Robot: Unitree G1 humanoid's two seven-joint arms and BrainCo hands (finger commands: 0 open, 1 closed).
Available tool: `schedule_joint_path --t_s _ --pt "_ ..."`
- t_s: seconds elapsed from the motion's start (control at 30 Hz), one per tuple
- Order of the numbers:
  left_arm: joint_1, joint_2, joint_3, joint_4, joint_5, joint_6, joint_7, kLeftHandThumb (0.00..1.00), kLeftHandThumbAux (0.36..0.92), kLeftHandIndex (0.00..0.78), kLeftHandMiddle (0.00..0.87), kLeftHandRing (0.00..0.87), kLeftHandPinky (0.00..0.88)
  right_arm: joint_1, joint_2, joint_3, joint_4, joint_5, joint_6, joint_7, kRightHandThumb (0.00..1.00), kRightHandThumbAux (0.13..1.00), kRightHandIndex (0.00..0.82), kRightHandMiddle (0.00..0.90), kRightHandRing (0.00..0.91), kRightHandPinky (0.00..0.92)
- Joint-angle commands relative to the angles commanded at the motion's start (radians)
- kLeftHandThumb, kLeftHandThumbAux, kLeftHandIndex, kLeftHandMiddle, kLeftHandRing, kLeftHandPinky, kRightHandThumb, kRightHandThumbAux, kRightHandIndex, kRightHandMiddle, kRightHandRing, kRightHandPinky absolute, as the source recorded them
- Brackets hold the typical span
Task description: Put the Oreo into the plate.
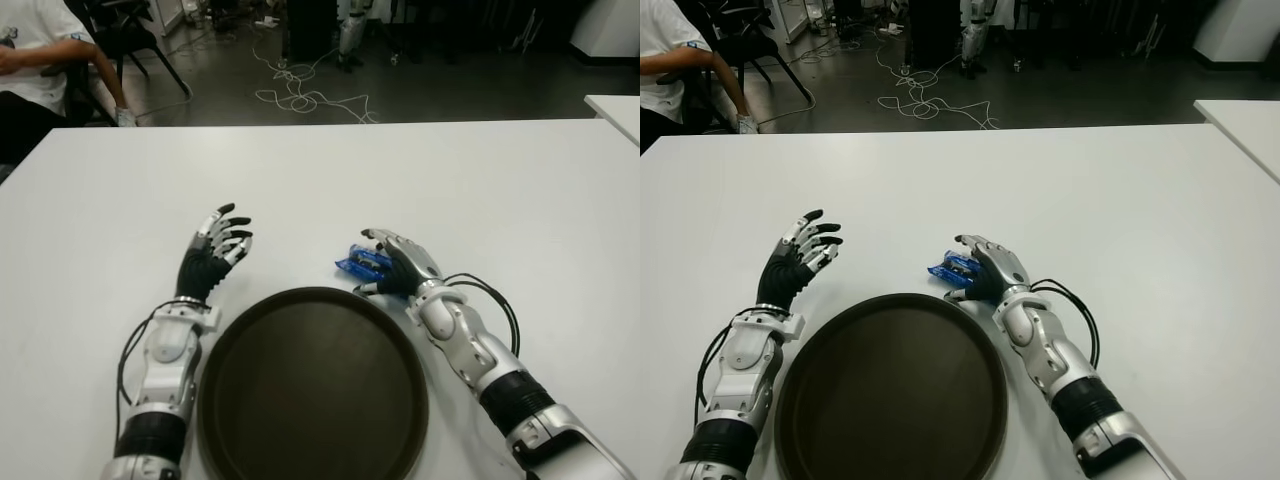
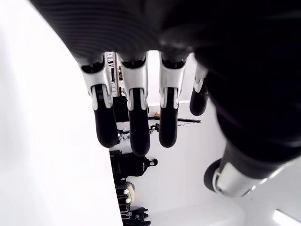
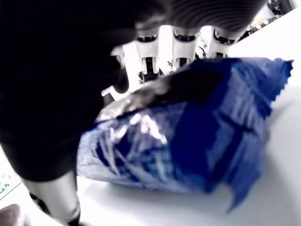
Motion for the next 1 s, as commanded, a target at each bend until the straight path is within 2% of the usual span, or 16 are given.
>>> schedule_joint_path --t_s 0.2,0.37,0.5,0.57,0.77,1.0 --pt "0.009 -0.005 -0.005 -0.017 0.008 0.005 0.013 0.397 0.707 0.134 0.276 0.29 0.314 0.012 -0.016 0.003 -0.019 -0.016 -0.011 -0.012 0.0 0.791 0.179 0.234 0.269 0.311" --pt "0.015 -0.009 -0.007 -0.03 0.006 0.008 0.017 0.41 0.704 0.132 0.278 0.295 0.323 0.018 -0.036 0.01 -0.056 -0.048 -0.009 -0.043 0.0 0.807 0.219 0.255 0.279 0.318" --pt "0.021 -0.012 -0.01 -0.042 0.007 0.01 0.021 0.424 0.697 0.132 0.277 0.298 0.326 0.022 -0.06 0.026 -0.083 -0.118 -0.001 -0.103 0.0 0.853 0.388 0.408 0.42 0.429" --pt "0.025 -0.014 -0.012 -0.049 0.01 0.013 0.023 0.429 0.694 0.134 0.278 0.299 0.325 0.024 -0.069 0.031 -0.099 -0.142 0.007 -0.114 0.025 0.861 0.436 0.467 0.48 0.479" --pt "0.035 -0.02 -0.015 -0.072 0.013 0.03 0.03 0.445 0.703 0.133 0.282 0.302 0.331 0.031 -0.089 0.039 -0.135 -0.195 0.027 -0.143 0.171 0.845 0.523 0.638 0.64 0.616" --pt "0.047 -0.023 -0.019 -0.1 0.013 0.042 0.03 0.463 0.708 0.127 0.28 0.296 0.32 0.035 -0.1 0.033 -0.155 -0.191 0.016 -0.152 0.19 0.842 0.597 0.725 0.724 0.702"
